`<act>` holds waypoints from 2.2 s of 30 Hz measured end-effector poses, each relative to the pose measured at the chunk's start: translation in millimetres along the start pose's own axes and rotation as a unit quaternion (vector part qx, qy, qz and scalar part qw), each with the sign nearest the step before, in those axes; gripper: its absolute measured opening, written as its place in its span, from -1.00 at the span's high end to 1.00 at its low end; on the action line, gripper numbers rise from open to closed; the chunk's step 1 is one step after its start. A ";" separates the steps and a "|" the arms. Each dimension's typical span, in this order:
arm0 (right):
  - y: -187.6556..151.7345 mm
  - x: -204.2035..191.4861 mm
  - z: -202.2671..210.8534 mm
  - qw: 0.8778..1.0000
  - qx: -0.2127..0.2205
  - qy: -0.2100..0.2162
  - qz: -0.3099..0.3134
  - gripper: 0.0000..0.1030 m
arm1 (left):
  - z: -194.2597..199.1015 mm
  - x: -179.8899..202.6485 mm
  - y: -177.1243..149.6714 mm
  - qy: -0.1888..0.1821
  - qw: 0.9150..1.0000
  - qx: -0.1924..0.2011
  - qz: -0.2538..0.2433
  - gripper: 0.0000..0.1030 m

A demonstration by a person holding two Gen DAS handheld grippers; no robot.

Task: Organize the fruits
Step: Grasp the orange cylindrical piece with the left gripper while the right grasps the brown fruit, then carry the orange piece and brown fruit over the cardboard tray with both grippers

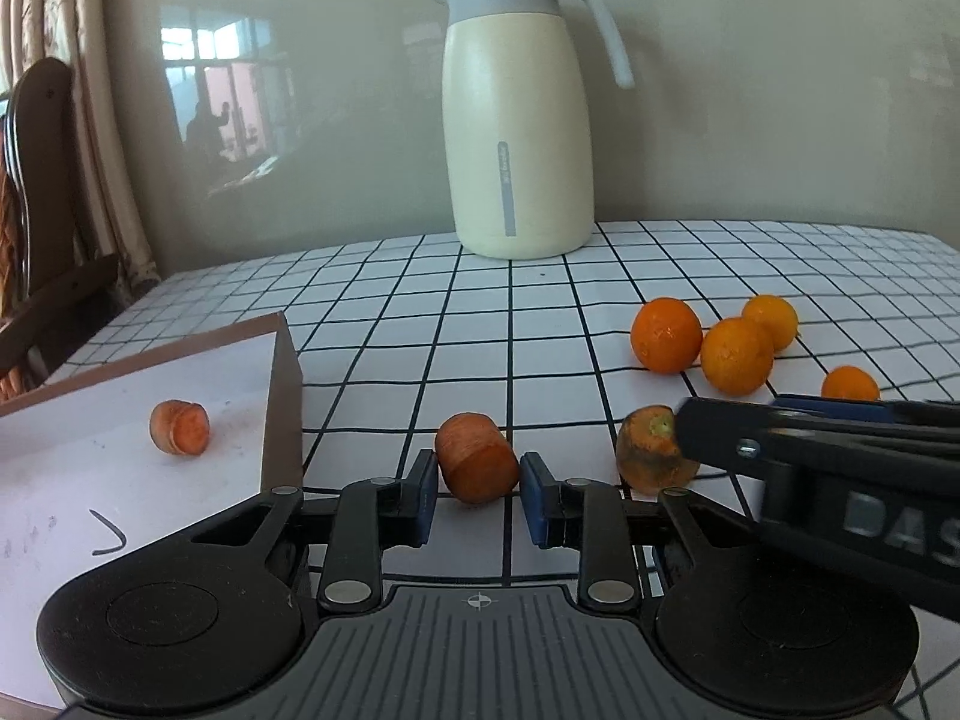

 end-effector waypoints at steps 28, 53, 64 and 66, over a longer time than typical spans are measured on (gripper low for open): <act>-8.3 16.2 -8.3 0.999 -0.028 -0.041 -0.009 0.54 | 5.3 0.9 -5.8 -0.010 1.000 -0.005 -0.010 0.32; -14.0 10.7 8.1 0.998 -0.014 -0.052 0.021 0.57 | 19.3 1.7 -6.9 -0.039 0.999 0.013 0.002 0.45; -24.6 7.5 39.3 0.998 -0.005 -0.056 0.038 0.57 | 45.5 -1.5 -17.8 -0.065 0.998 0.024 -0.010 0.45; -25.6 6.7 45.4 0.998 0.000 -0.056 0.038 0.57 | 51.3 -2.3 -20.1 -0.068 0.997 0.029 -0.015 0.45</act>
Point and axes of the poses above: each gripper's, at about its wrist camera, not at the fingertips, and z roughly against the way its jaws point, x to its right, y to its top, the point moved 8 cm from there along -z, roughly the way its jaws point, and after that the axes turned 10 degrees about -x, right-handed, at the moved point
